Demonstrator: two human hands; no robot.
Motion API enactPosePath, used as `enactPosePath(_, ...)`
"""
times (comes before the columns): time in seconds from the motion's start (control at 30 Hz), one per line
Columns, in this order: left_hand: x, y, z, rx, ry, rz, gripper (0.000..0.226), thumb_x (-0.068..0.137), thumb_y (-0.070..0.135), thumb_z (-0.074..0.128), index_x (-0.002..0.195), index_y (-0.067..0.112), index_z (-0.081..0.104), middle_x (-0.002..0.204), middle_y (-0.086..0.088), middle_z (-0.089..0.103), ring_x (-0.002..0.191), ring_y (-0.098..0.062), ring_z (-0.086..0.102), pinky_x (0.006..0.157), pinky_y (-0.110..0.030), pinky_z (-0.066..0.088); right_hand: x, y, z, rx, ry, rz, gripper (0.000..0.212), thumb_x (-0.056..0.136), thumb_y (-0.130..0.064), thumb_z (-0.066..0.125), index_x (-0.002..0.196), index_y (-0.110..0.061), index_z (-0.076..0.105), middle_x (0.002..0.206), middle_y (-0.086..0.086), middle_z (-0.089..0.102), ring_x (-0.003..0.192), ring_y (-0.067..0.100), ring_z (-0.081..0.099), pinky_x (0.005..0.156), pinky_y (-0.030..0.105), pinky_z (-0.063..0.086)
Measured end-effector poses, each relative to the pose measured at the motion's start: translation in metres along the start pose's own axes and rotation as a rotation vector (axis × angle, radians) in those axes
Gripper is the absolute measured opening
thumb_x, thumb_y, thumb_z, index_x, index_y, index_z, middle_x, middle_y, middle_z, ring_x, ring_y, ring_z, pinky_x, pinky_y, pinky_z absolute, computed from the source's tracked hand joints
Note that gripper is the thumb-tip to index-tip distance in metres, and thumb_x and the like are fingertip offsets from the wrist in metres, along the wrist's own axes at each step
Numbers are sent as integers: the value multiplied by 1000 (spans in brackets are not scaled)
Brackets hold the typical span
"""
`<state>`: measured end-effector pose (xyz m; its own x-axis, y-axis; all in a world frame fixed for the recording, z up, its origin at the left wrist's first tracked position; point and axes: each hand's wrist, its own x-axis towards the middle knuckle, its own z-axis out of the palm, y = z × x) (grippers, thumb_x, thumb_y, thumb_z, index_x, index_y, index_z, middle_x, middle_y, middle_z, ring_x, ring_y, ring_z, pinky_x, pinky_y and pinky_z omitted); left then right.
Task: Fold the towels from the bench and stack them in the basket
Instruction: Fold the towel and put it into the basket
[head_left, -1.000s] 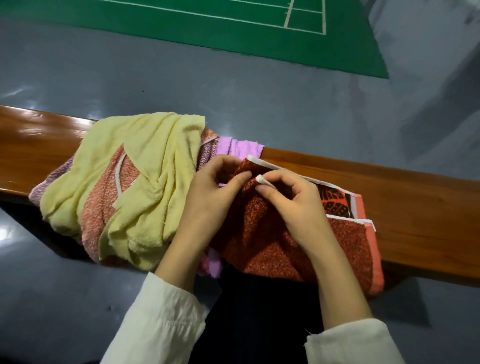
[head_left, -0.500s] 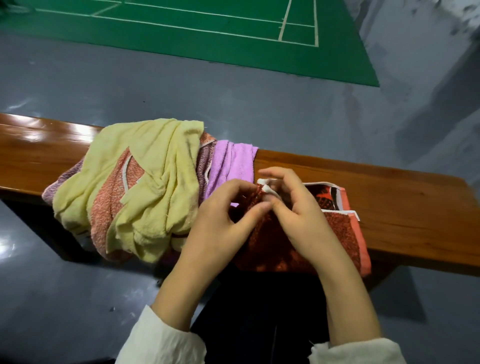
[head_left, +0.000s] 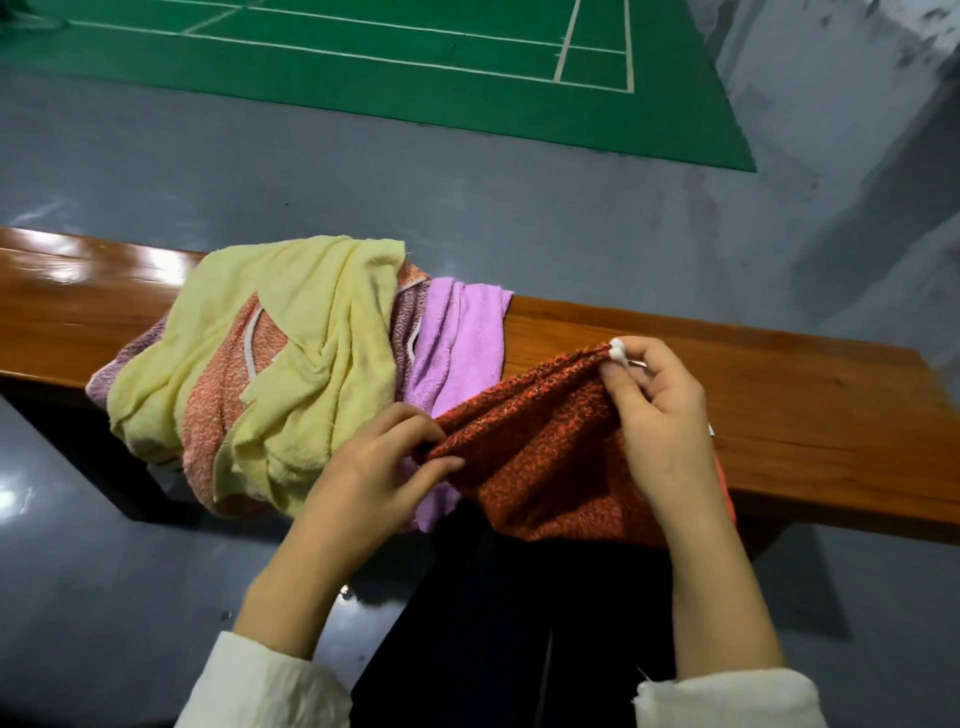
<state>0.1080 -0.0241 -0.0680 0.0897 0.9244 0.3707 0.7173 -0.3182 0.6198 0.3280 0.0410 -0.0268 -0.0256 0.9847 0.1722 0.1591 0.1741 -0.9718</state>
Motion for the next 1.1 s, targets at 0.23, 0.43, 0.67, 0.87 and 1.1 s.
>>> enactPosePath(0.23, 6, -3, -10, 14, 60, 59, 37, 82, 51, 61, 69, 24, 39, 71, -2, 53, 64, -14, 48, 62, -29, 42, -1, 2, -3, -33, 33, -28, 17, 96, -14, 53, 86, -26, 60, 74, -17, 66, 75, -2, 56, 78, 25, 41)
enactPosePath(0.43, 33, 13, -20, -29, 154, 8, 36, 75, 45, 72, 79, 20, 45, 65, 3, 49, 59, -11, 45, 56, -28, 40, 5, -13, -13, -13, 107, -91, 8, 93, -22, 54, 86, -25, 56, 79, -9, 66, 76, 0, 58, 76, 29, 43)
enactPosePath(0.67, 89, 65, -38, -196, 279, 90, 19, 76, 33, 64, 81, 15, 62, 70, 4, 54, 65, -4, 48, 63, -26, 42, 16, -64, -41, -6, 294, -225, 6, 89, -29, 49, 84, -26, 51, 73, -4, 58, 68, 7, 50, 66, 30, 40)
enactPosePath(0.87, 113, 131, -32, -732, 347, -70, 7, 94, 15, 55, 88, 19, 55, 80, 13, 61, 77, 0, 55, 76, -22, 44, 15, -108, -67, -91, 492, -384, 12, 93, -17, 50, 85, -26, 48, 84, -15, 45, 81, -2, 47, 75, 10, 37)
enactPosePath(1.1, 114, 172, -60, -347, 481, 161, 2, 93, 18, 59, 94, 18, 57, 77, 19, 61, 72, 11, 55, 69, -11, 41, 8, -137, -75, 39, 544, -323, 26, 100, -13, 44, 77, -25, 42, 61, -7, 35, 47, 0, 36, 50, 19, 26)
